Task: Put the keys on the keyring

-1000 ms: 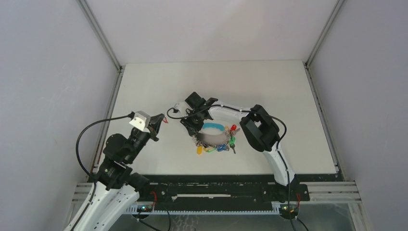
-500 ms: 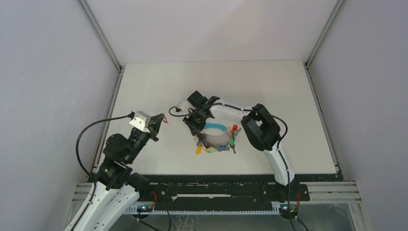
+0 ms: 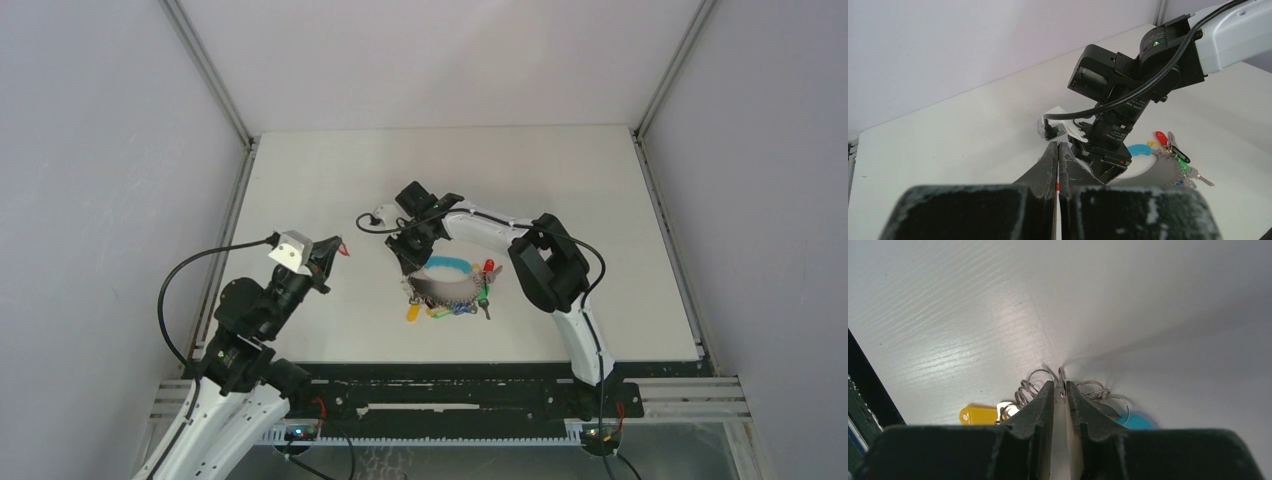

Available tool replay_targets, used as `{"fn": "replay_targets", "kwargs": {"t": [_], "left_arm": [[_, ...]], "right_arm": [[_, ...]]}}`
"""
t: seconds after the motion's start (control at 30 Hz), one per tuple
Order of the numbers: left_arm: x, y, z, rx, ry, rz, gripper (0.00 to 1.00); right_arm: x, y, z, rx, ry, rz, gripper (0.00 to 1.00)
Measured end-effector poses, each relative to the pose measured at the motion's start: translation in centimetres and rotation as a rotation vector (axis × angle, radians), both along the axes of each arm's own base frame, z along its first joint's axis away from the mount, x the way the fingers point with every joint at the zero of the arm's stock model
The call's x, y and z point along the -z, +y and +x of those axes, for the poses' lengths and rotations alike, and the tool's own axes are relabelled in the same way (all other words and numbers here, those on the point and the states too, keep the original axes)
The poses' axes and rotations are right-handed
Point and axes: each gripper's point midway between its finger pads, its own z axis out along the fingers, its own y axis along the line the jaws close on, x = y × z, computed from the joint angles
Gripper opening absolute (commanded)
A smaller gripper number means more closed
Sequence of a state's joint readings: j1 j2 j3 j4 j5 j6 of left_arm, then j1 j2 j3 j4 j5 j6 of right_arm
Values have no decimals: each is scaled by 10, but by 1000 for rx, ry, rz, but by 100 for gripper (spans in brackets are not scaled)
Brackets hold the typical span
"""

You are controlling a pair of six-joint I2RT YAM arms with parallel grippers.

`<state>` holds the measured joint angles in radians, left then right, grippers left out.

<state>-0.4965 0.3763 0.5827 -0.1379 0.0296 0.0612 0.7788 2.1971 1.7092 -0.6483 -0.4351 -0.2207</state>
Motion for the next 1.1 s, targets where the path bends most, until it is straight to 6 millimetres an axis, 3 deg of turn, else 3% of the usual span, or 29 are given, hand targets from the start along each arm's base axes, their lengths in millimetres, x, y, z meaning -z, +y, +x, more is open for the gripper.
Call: {"fn": "replay_targets", "kwargs": {"t": [1.1], "left_arm": [[0, 0, 0, 0, -1, 0, 0]], "right_arm": [[4, 2, -4, -11, 17, 3, 14]]}}
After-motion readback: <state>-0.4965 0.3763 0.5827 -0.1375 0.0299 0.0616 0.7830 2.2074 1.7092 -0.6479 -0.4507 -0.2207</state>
